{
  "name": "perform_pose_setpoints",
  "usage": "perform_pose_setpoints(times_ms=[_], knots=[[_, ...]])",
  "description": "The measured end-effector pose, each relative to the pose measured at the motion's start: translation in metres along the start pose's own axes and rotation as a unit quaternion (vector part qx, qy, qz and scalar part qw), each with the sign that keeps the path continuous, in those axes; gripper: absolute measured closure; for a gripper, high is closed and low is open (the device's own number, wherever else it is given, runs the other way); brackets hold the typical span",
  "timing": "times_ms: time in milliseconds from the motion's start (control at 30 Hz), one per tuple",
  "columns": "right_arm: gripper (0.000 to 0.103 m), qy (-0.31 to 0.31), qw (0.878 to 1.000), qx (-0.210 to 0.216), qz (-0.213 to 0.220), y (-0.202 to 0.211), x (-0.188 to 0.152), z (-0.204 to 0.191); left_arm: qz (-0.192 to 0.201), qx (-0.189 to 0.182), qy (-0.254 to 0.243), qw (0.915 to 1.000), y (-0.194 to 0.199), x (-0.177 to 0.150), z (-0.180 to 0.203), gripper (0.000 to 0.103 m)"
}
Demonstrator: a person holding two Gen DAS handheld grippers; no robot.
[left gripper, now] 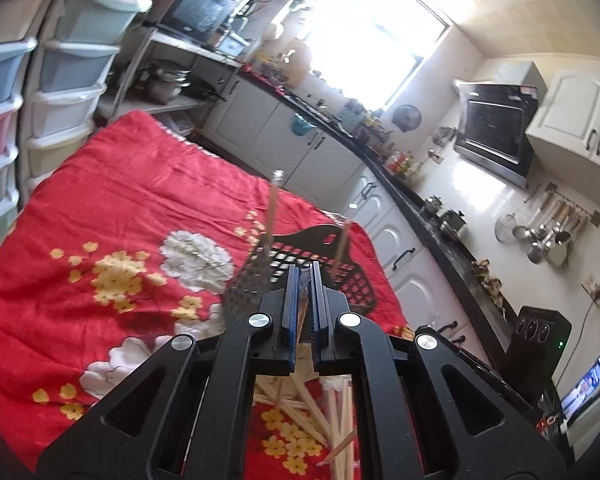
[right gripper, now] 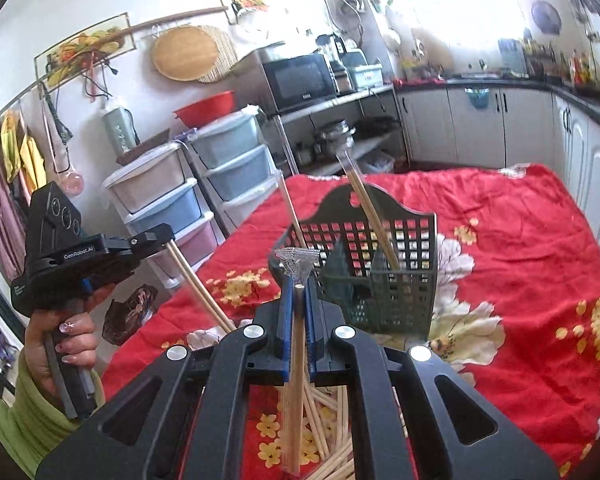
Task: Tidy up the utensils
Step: 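Raise the left tool's chopstick above the basket while the right tool carries its own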
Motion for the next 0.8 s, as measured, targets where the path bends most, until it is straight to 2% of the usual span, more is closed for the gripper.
perform_pose_setpoints(times_ms=[367, 800], knots=[[0.097, 0.01, 0.998, -0.023, 0.053, 0.029, 0.018, 0.005, 0.0, -0.033, -0.044, 0.9985, -0.003, 0.0, 0.049, 0.101], [0.097, -0.002, 0.995, -0.043, 0.09, 0.041, 0.042, 0.023, 0.013, -0.068, -0.077, 0.9946, -0.011, 0.015, 0.099, 0.101]])
Point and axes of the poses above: each gripper's, at about its wrist camera, not at the fingertips, and y roughly against the way its jaws point, z to its right, x to its top, the point moved 8 cm from there along -y, roughly the way its jaws point, and after that the axes turned 8 degrees about y, right-handed, at the moved point
